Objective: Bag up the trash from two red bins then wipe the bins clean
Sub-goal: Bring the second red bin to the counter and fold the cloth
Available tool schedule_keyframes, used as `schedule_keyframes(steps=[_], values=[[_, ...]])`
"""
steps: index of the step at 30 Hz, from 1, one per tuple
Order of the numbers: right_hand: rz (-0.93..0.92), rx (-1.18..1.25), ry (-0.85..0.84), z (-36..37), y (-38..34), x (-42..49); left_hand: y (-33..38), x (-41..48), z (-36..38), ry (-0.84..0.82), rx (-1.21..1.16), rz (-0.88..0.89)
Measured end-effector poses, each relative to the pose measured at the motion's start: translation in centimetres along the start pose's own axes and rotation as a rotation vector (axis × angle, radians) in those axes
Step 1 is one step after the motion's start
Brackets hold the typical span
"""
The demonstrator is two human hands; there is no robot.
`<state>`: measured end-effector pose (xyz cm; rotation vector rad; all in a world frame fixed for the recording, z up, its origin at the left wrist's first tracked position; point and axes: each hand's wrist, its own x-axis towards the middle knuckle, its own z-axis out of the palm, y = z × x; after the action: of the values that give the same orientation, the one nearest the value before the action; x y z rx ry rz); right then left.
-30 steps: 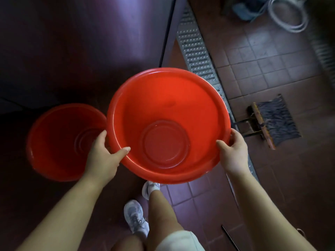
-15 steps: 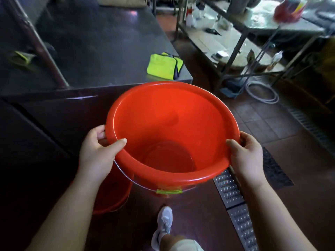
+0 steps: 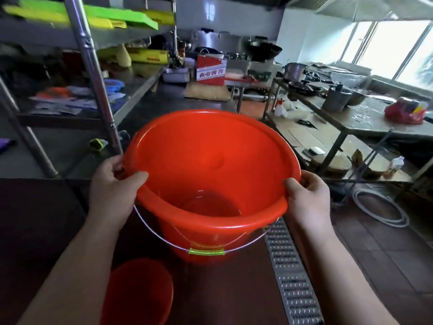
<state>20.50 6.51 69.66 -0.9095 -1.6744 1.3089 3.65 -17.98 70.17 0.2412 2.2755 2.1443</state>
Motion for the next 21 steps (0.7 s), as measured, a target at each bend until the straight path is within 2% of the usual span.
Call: schedule_keyframes(steps=[9, 21], values=[[-0.155, 0.006, -0.098, 3.4, -3.5, 9.5, 3.4, 4.0, 4.2, 0.125, 0.052, 0.142], [-0.144, -0.023, -0.185, 13.1, -3.4, 21.5, 3.8, 14.4, 8.7, 0.152, 0.144, 0.174]])
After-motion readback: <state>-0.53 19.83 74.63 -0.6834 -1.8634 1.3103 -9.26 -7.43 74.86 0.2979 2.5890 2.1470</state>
